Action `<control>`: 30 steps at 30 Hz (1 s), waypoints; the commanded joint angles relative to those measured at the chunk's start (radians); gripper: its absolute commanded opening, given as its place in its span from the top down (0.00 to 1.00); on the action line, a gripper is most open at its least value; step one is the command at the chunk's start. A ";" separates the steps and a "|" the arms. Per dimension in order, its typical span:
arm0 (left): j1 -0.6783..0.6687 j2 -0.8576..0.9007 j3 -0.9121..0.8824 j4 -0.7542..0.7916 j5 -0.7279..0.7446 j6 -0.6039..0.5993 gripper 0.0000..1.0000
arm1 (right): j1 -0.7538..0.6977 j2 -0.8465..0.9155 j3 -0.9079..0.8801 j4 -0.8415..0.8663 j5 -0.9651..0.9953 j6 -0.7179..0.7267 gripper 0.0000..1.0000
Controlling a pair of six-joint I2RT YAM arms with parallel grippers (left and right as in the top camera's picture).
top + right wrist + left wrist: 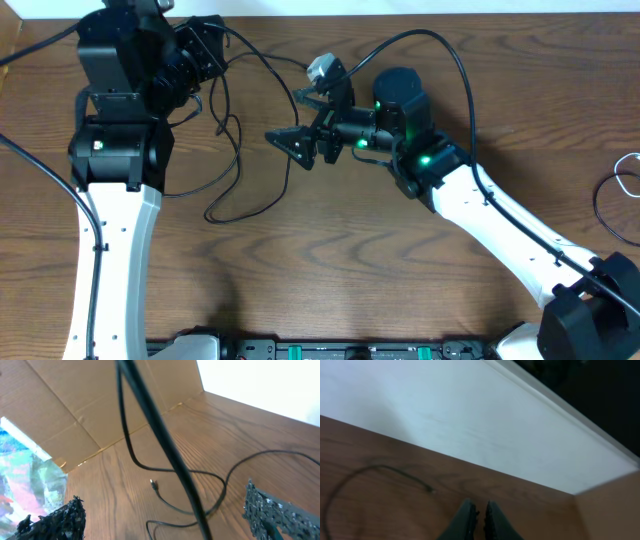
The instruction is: Untangle cables
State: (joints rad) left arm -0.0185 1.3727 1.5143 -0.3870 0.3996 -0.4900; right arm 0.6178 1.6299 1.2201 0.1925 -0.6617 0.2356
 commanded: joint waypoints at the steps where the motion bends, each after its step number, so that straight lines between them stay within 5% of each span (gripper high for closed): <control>1: 0.000 -0.014 0.016 0.011 0.168 -0.111 0.93 | 0.033 0.023 0.003 0.025 0.014 -0.036 0.01; 14: -0.069 -0.014 0.016 0.040 0.244 -0.297 0.93 | 0.106 0.058 0.003 0.139 0.119 -0.035 0.01; 17: -0.076 -0.014 0.016 0.060 0.238 -0.298 0.93 | 0.106 0.058 0.003 0.139 0.144 -0.029 0.20; 21: -0.076 -0.015 0.016 0.063 0.239 -0.316 0.92 | 0.101 0.058 0.003 0.125 0.166 -0.024 0.99; 25: -0.063 -0.015 0.016 0.063 0.183 -0.315 0.92 | 0.101 0.058 0.003 0.111 0.166 -0.019 0.99; 28: -0.034 -0.015 0.016 0.055 0.096 -0.304 0.74 | 0.093 0.058 0.003 0.106 0.167 -0.011 0.99; 30: -0.012 -0.015 0.016 0.045 0.043 -0.273 0.34 | 0.079 0.058 0.003 0.106 0.166 0.005 0.99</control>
State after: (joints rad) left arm -0.0654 1.3727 1.5143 -0.3401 0.5495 -0.7868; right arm 0.7155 1.6806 1.2198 0.3077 -0.5060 0.2188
